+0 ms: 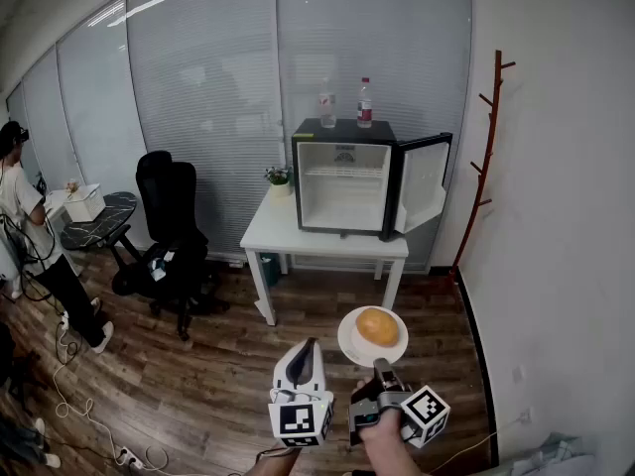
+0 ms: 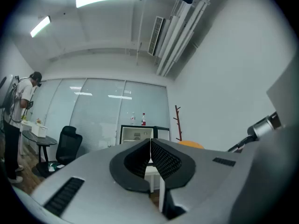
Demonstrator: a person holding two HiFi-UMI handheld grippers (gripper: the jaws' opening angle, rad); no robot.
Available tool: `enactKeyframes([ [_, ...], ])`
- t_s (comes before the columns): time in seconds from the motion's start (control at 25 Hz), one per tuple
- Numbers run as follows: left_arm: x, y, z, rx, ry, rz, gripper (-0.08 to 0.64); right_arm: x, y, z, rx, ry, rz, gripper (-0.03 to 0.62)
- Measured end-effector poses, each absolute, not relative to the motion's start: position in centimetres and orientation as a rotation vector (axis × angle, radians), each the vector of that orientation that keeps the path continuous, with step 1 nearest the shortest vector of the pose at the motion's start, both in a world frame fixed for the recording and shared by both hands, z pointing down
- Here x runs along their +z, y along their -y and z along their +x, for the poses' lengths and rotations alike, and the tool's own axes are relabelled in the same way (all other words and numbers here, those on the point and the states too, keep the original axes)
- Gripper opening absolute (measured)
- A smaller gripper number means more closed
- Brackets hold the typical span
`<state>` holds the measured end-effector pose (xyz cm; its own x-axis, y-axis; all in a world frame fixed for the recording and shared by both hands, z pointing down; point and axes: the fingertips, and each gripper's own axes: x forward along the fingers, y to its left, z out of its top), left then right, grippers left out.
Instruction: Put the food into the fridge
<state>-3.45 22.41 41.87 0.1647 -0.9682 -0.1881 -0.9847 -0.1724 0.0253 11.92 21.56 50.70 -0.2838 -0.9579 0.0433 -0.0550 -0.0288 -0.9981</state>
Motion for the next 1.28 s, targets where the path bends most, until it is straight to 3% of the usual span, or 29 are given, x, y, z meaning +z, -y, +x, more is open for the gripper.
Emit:
enactKeyframes([
  [0.52, 42.1, -26.9, -6.4, 0.250, -1.932, -2.318, 0.028, 49.5, -25.7, 8.4, -1.400, -1.488, -1.137, 0.035],
  [1.28, 42.0, -19.7, -0.3, 0.266, -1.980, -2.304, 0.028, 49.6, -17.9, 16.0, -1.418, -1.512, -1.117, 0.035],
])
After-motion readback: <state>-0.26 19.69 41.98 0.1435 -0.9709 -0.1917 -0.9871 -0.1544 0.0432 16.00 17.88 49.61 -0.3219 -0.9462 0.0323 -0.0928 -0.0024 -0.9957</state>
